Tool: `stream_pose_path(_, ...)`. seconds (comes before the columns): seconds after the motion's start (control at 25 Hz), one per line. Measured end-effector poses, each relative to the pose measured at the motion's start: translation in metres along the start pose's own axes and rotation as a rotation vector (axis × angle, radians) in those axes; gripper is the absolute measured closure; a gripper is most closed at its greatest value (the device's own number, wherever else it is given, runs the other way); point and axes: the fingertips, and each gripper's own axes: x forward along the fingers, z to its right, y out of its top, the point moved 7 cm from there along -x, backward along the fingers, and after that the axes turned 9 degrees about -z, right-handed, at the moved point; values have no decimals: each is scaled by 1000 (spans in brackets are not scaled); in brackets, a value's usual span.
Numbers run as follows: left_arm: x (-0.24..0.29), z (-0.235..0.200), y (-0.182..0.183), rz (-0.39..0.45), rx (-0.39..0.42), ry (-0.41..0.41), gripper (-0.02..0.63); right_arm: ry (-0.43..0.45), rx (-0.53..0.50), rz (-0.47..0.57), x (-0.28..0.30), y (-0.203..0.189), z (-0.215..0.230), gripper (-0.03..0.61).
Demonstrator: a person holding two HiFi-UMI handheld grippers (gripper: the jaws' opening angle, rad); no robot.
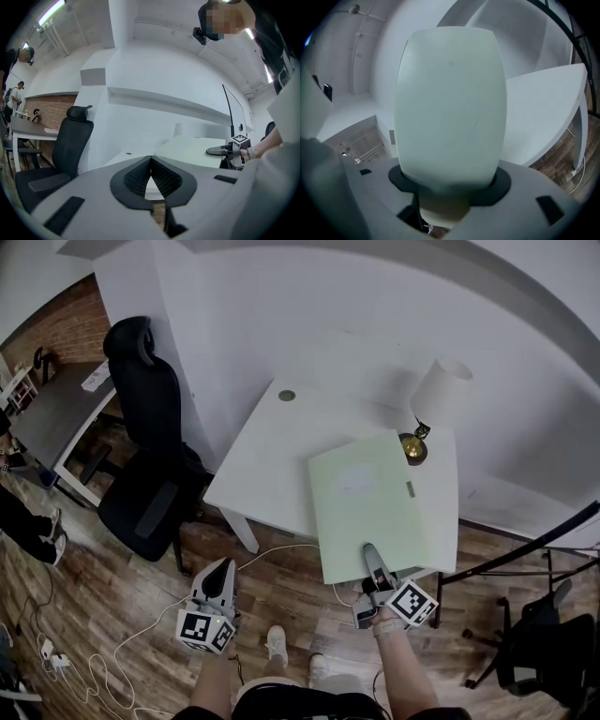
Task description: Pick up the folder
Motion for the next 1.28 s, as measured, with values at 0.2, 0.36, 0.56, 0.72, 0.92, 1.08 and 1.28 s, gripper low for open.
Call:
stream_pose_path(0.2, -9, 2, 6, 8, -3, 19, 600, -69, -21, -26, -12, 3, -2, 290)
stream_pose_path(0.36, -15, 4, 7, 22, 3, 24, 600, -28, -48, -32, -14, 7, -10, 290)
stream_pose_path(0.56, -20, 9, 14, 42, 15, 29, 600, -79, -93, -51, -24, 13, -11, 290)
stream_pose_path(0.72, -23, 10, 19, 52, 23, 36, 600, -102, -133, -69, -27, 16, -15, 290)
stream_pose_path(0.92, -26, 13, 22, 60, 26, 47, 600, -196, -191, -94, -37, 19, -9, 290)
stream_pose_path(1.08, -28, 15, 24, 64, 28, 50, 600, -201, -251, -97, -38, 23, -17, 290)
stream_pose_path(1.28, -28, 17, 26, 70, 29, 63, 601, -222, -324, -111, -39, 29, -19, 290)
